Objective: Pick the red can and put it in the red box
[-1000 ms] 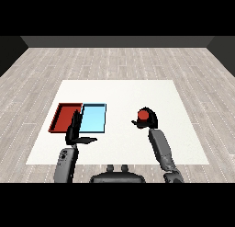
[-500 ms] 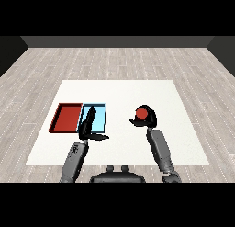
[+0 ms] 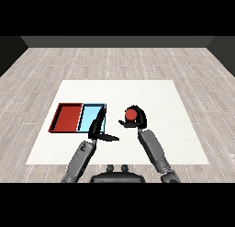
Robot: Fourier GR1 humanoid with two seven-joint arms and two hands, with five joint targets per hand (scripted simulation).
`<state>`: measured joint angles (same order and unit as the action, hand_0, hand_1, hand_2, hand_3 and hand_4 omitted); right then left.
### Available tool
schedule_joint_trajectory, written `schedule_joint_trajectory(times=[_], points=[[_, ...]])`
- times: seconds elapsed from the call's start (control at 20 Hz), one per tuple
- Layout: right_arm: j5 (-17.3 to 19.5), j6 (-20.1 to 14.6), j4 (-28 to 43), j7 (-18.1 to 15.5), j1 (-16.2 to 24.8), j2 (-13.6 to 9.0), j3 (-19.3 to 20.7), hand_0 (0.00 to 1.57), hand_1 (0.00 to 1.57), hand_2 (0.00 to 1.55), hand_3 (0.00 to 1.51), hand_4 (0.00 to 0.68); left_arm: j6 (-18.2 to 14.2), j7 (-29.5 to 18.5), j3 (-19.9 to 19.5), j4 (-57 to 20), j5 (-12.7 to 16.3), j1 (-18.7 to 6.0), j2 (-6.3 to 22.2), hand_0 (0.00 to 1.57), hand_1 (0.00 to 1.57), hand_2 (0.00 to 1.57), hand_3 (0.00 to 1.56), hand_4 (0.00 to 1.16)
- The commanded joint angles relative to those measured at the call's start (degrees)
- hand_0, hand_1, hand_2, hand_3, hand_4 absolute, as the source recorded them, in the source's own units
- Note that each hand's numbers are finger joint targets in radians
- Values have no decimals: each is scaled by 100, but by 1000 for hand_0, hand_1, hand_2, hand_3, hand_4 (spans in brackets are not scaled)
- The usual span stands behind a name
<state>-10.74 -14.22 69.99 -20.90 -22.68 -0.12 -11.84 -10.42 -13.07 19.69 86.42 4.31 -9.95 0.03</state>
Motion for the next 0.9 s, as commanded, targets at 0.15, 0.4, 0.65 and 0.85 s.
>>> schedule_joint_trajectory(times=[0.15,0.4,0.65,0.85], points=[[-167,-416,372,229,-293,11,-550,1382,1382,1398,1391,629,-237,258,397,-218,101,-393,-2,0,0,0,0,0],[-351,-473,75,19,-480,12,-738,1392,1392,1409,1400,615,35,-104,135,-357,59,-200,85,0,0,0,0,0],[-349,-778,595,243,-283,12,-1106,1413,1413,1432,1405,617,-781,-192,793,-1079,399,-811,-2,0,0,0,0,0],[-594,-1172,485,-73,-348,12,-1739,1431,1431,1435,1401,615,-677,-107,561,-1655,440,-1340,-2,0,0,0,0,0]])
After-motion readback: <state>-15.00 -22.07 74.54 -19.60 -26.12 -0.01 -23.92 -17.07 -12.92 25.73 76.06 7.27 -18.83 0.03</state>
